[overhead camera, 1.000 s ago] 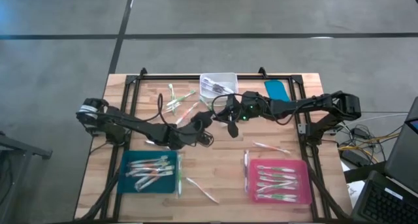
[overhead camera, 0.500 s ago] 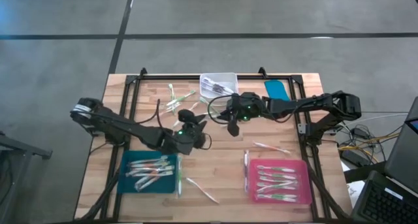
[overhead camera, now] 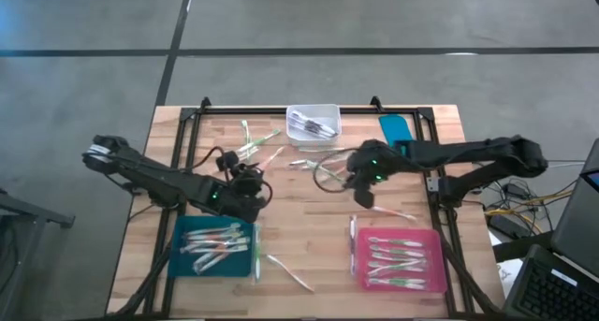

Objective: Pick & Place Toothbrushes
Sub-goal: Put the green toothbrush into the pink bin

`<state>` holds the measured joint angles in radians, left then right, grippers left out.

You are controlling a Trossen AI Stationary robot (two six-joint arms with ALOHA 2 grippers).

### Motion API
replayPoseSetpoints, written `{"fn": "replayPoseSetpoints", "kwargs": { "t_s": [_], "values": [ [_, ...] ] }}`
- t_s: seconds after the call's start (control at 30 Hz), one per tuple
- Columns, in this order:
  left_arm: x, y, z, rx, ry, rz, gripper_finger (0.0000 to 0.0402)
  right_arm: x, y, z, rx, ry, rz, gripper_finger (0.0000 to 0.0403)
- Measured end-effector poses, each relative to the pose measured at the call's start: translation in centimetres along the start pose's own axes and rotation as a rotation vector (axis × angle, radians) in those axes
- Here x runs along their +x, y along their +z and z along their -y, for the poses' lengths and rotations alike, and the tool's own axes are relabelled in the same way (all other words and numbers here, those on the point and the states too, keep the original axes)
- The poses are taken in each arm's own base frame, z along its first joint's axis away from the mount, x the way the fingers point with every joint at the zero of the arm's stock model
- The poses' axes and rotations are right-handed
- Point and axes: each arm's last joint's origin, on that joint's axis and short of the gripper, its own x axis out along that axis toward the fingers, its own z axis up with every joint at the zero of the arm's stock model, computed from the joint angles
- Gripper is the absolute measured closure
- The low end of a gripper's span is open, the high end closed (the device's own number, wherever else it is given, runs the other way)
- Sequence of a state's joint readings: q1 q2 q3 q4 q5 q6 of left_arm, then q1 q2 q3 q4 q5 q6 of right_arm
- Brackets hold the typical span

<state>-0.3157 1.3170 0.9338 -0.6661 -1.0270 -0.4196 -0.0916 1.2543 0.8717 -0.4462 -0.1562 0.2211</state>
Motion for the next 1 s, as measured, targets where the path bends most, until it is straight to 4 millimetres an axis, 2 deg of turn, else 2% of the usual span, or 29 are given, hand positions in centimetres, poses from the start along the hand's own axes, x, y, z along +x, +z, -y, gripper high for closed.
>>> {"fn": "replayPoseSetpoints", "kwargs": {
  "t_s": [0.23, 0.43, 0.6, 0.8, 1.0],
  "values": [
    [0.8, -1.7, 0.6, -0.117, 0.006, 0.023, 0.0270, -4.6, -1.9, -2.9, 0.044, 0.037, -0.134, 0.0378],
    [1.2, -2.2, 1.1, -0.181, -0.007, 0.060, 0.0268, -7.3, -3.0, -5.0, 0.083, 0.065, -0.177, 0.0378],
    [1.2, -2.1, 1.1, -0.192, 0.005, 0.071, 0.0268, -7.8, -4.1, -6.8, 0.099, 0.098, -0.245, 0.0378],
    [1.2, -1.8, 1.1, -0.248, 0.032, 0.102, 0.0268, -7.8, -6.3, -9.0, 0.110, 0.098, -0.403, 0.0380],
    [1.2, -1.8, 1.1, -0.263, 0.028, 0.105, 0.0268, -8.3, -8.3, -11.1, 0.080, 0.118, -0.489, 0.0381]
  ]
}}
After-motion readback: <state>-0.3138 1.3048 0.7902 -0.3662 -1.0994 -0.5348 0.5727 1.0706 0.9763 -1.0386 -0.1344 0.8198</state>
